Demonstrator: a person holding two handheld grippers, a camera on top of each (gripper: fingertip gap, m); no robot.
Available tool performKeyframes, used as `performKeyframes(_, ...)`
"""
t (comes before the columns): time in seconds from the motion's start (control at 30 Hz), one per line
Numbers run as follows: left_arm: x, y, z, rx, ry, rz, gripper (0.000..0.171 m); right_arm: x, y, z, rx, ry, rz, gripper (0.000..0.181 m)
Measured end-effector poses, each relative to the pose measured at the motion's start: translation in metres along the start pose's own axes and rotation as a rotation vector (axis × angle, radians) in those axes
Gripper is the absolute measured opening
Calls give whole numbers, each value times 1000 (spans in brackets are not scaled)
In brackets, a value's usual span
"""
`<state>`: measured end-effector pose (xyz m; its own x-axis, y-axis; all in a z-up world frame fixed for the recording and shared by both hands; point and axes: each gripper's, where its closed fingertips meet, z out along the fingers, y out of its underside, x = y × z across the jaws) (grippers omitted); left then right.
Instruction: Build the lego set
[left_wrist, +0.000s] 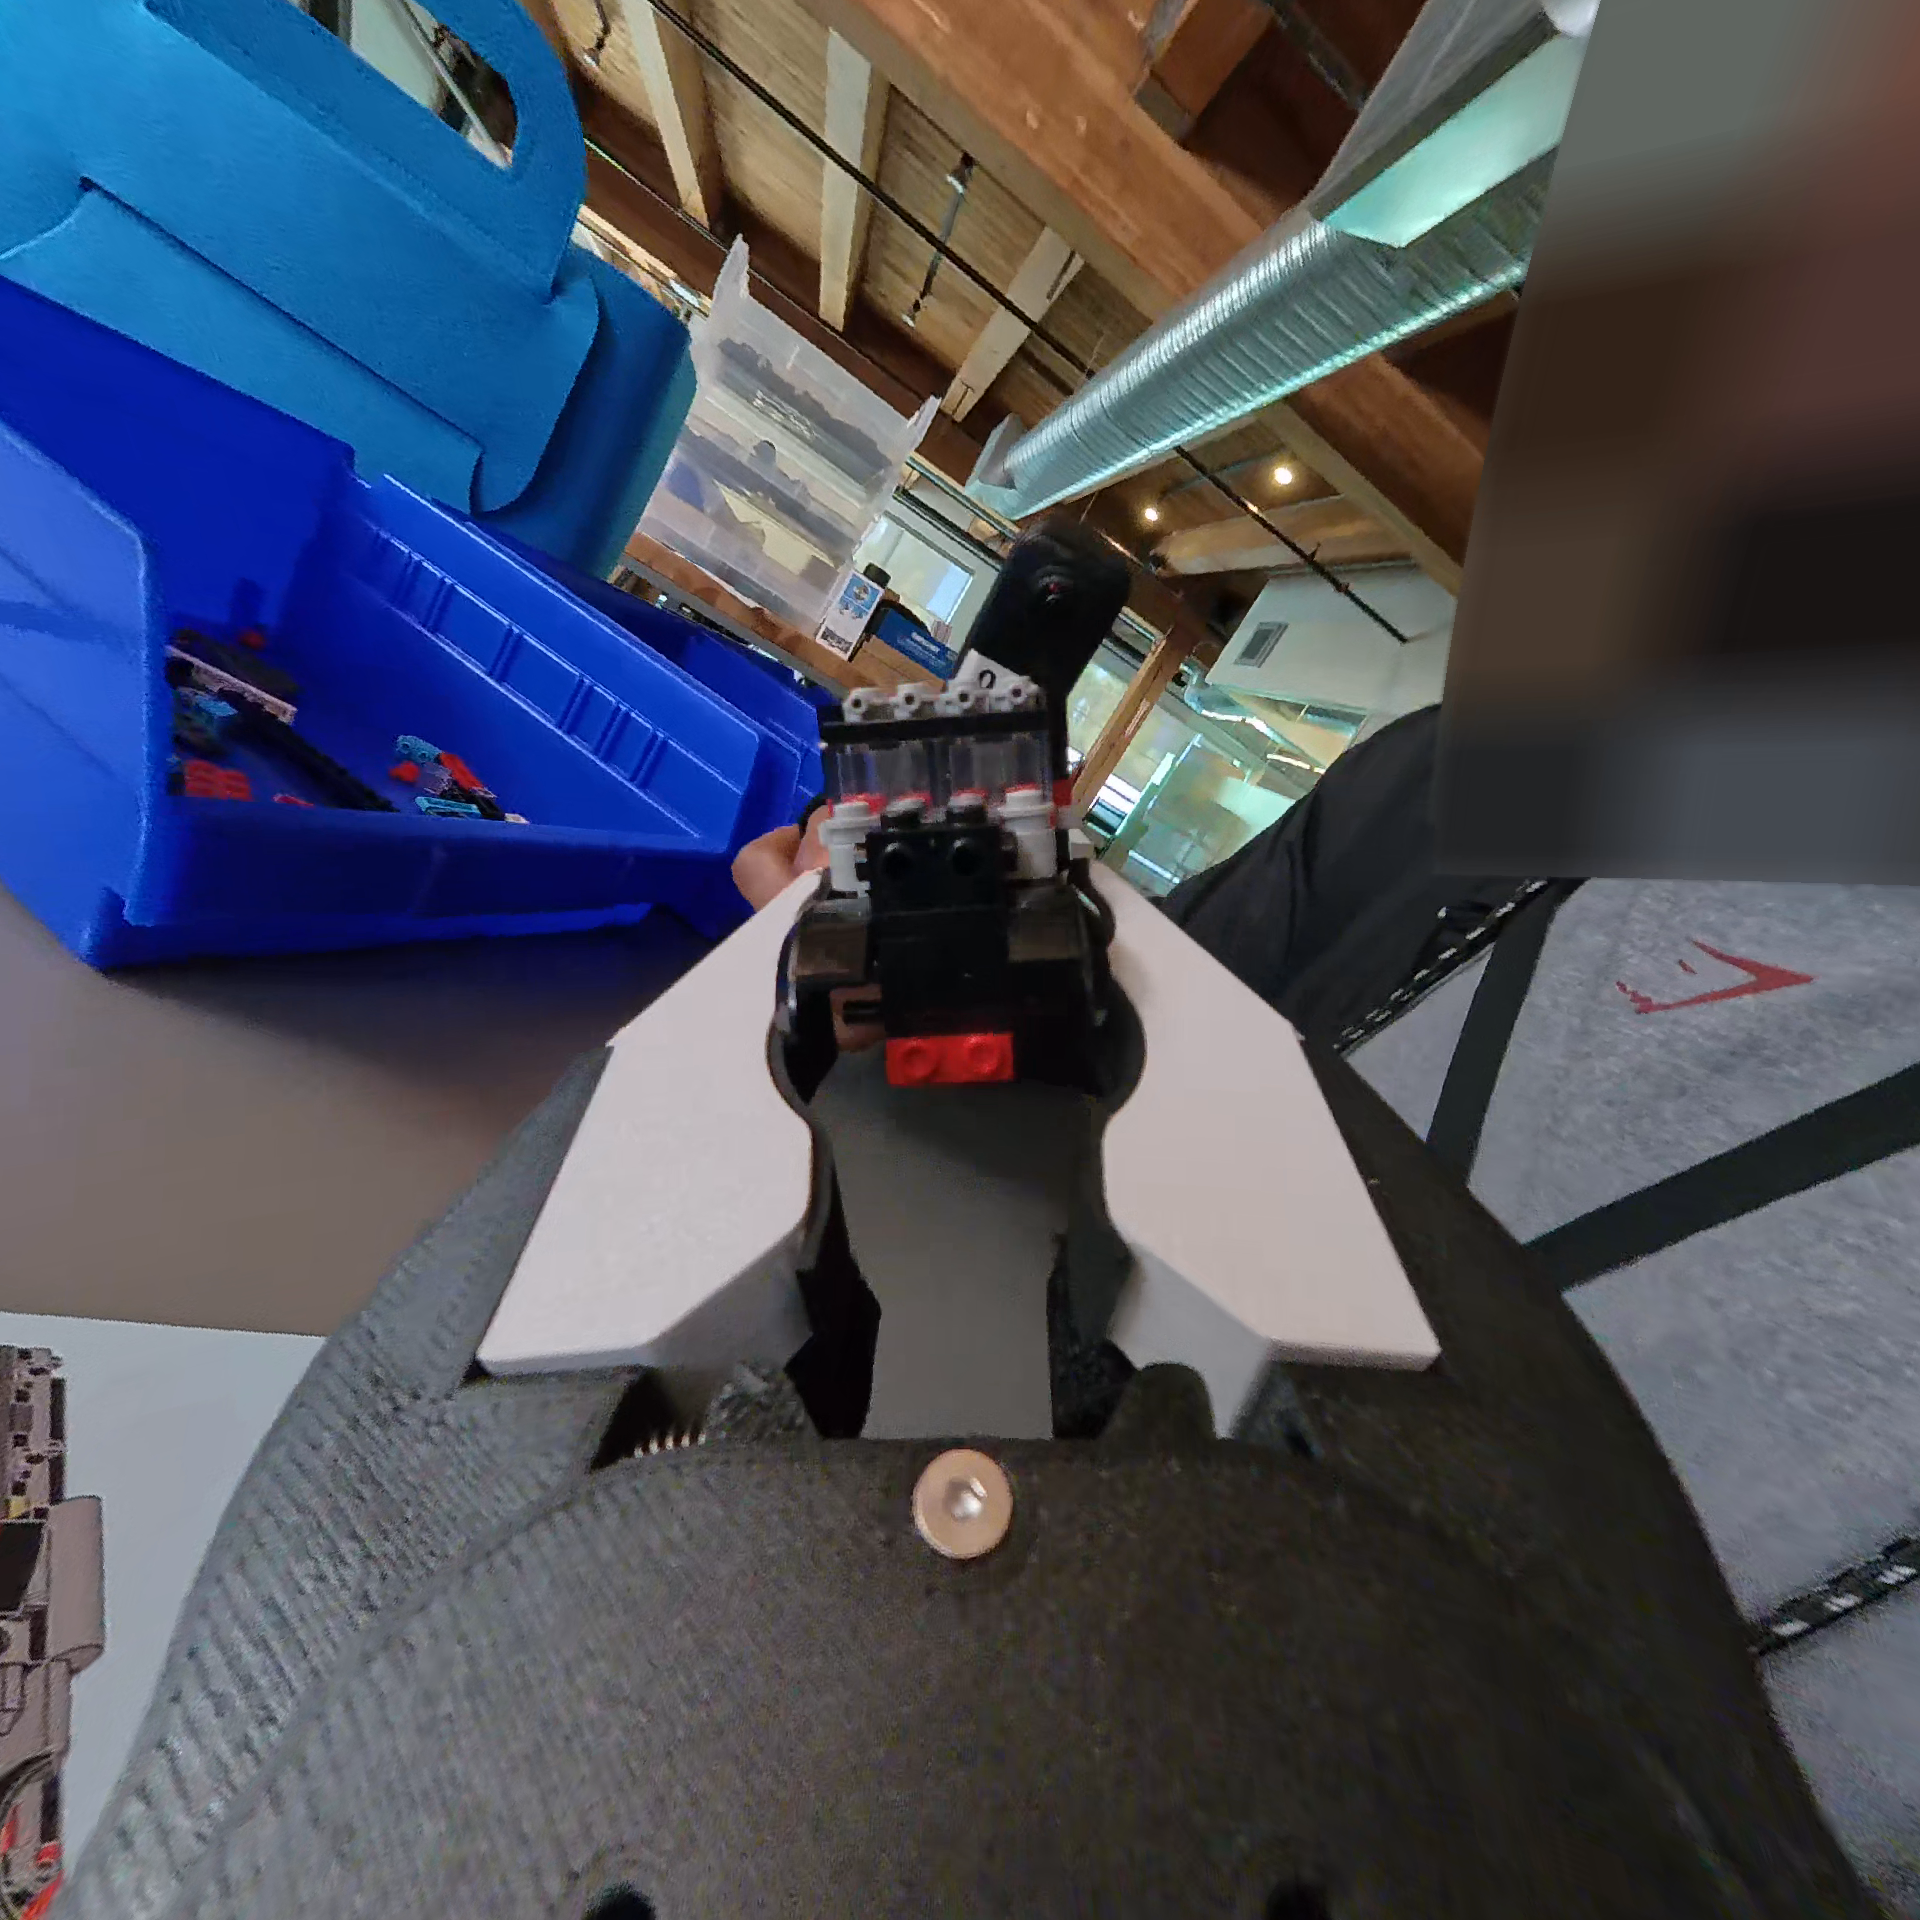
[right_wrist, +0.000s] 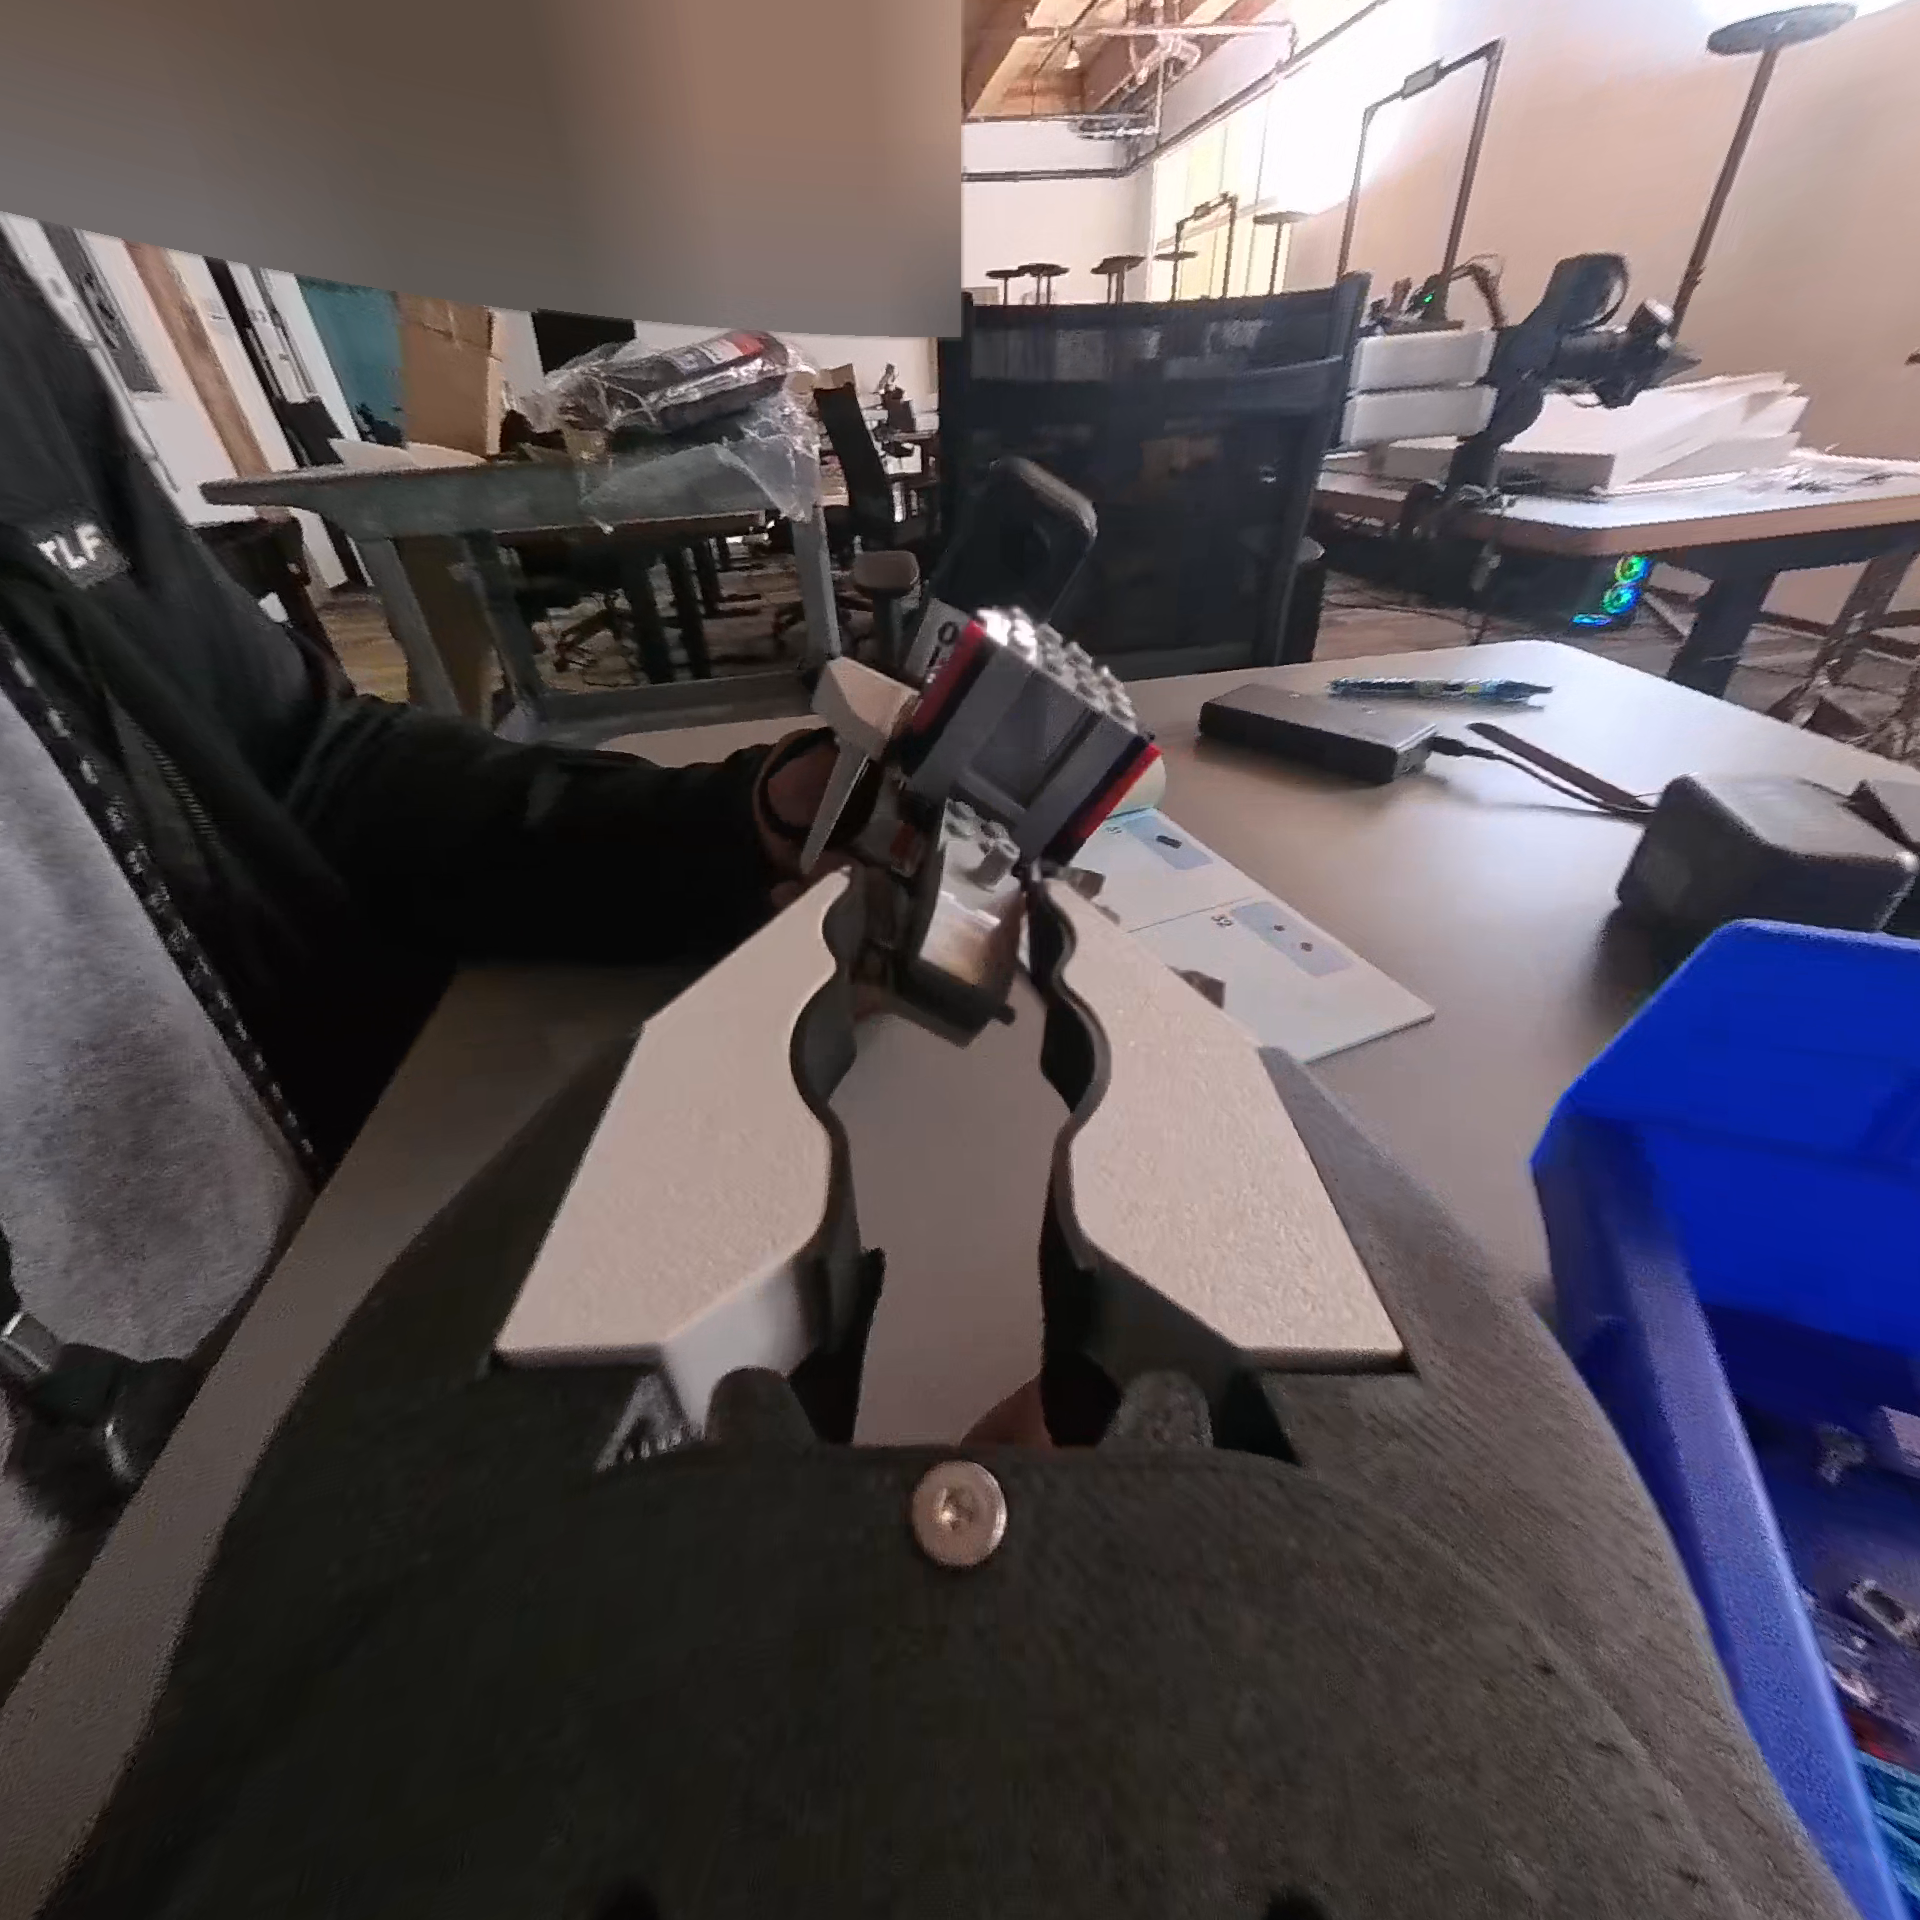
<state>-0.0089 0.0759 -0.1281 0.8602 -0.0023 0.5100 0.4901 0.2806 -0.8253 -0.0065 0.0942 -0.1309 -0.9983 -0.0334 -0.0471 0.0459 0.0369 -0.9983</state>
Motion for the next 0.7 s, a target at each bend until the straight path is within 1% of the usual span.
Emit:
performKeyframes(0.07,2,0,0,-8,10,24,44,-3,0,1,6,-1,-10,29)
performKeyframes(0.17,7,-1,0,0,32,39,44,-6,-5,0,52,15,-26,29)
performKeyframes(0.3,7,-3,3,19,44,-3,48,-5,-9,-2,96,50,-85,29)
performKeyframes(0.43,7,2,4,-17,23,34,51,-4,-11,-6,114,52,-95,29)
performKeyframes(0.57,13,0,3,-17,41,64,53,-7,-11,-9,129,18,-132,29)
performKeyframes(0.7,17,3,5,-28,50,108,55,-8,-13,-13,160,-32,-75,29)
